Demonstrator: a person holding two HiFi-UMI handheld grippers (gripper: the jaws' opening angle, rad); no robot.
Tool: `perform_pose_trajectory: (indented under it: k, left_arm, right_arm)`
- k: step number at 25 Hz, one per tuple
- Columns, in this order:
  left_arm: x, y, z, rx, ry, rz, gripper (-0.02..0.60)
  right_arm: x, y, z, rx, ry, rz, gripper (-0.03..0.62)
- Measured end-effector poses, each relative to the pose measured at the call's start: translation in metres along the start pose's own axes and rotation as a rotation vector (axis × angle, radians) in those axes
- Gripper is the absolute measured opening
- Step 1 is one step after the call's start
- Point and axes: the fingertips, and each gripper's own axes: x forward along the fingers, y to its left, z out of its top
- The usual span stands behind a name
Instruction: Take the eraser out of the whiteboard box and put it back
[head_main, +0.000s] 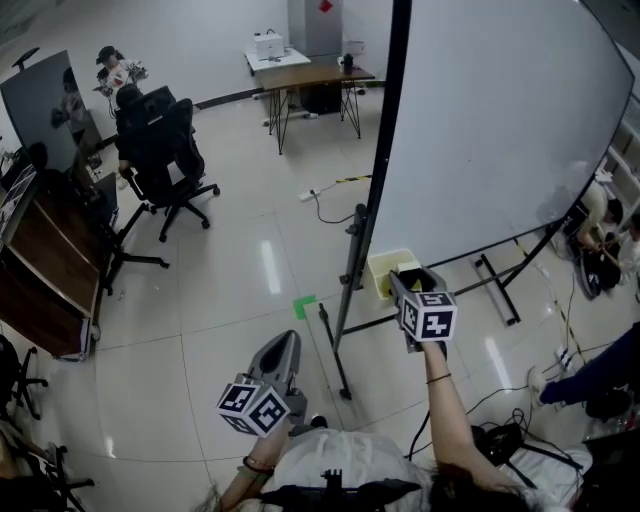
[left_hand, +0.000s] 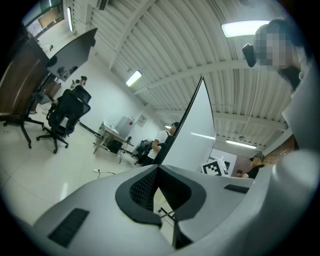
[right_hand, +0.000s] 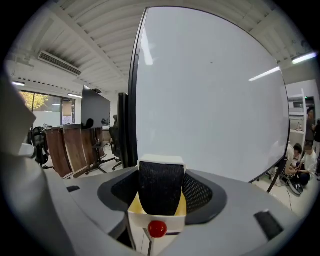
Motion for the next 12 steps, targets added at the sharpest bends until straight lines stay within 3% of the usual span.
perform_pose_trajectory:
  k: [6,12]
  left_arm:
    - [-0.001,-0.019,-0.01,0.003,0.022,-0.03,-0.014]
    - [-0.006,-0.054,-0.028,0.011,0.042,-0.079,-0.014]
  right_arm:
    - [-0.054,0.004,0.035,0.003,-0.097,0.005,0.272]
    - [-0.127,0.013,0.04,0.003,-0.162,0.022,0.272]
